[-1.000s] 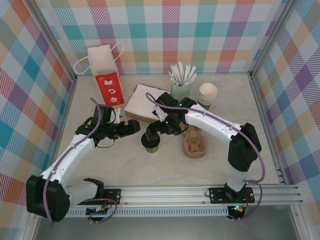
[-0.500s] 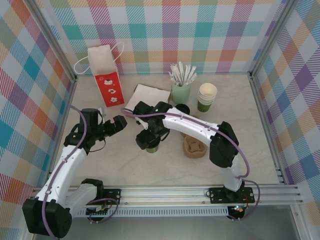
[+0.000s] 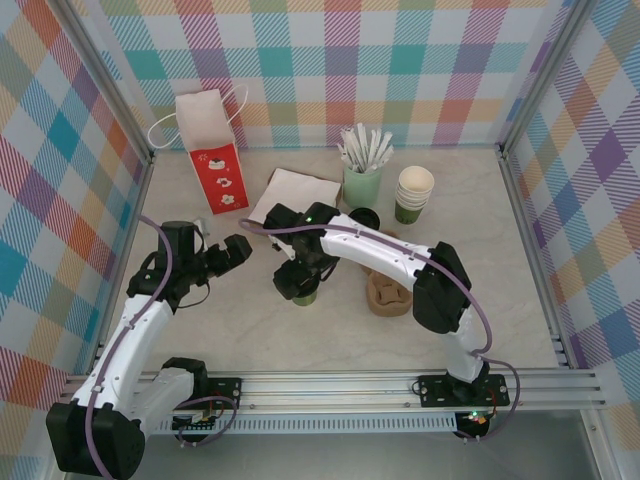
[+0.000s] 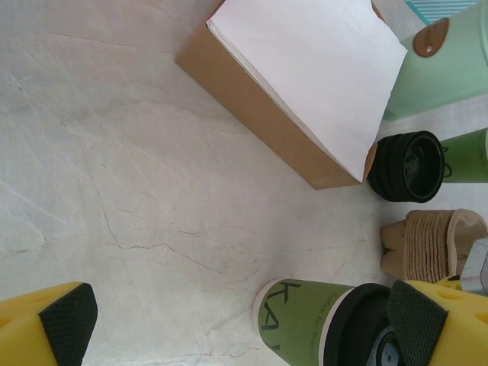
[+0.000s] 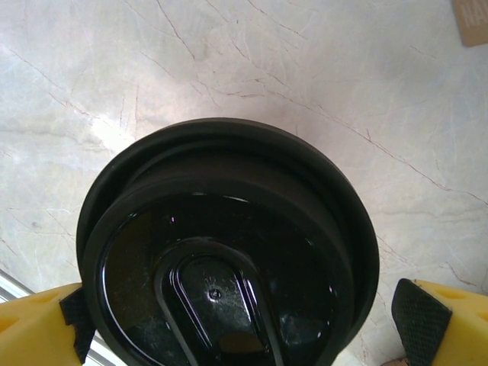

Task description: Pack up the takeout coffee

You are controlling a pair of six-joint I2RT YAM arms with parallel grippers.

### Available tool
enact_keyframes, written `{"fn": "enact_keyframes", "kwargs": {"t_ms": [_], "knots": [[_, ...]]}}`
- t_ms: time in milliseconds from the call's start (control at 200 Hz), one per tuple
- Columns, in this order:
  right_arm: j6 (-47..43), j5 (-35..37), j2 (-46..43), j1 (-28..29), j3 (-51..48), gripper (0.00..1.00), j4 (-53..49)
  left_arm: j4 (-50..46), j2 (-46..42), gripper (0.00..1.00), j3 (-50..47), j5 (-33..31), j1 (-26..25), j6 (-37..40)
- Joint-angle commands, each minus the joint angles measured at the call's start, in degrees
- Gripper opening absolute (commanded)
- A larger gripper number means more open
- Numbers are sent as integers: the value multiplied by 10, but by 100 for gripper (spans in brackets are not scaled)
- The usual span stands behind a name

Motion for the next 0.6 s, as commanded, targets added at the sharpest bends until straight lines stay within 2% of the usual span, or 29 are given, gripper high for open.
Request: {"fn": "enact_keyframes", "kwargs": {"t_ms": [0,595], "knots": [[-7,-15,13,3,19,100,-5,-10,-10,100,-7,3,13,-1],[-4,1,25,3,38,100,-24,-6,-9,100,-13,4,13,0]]}}
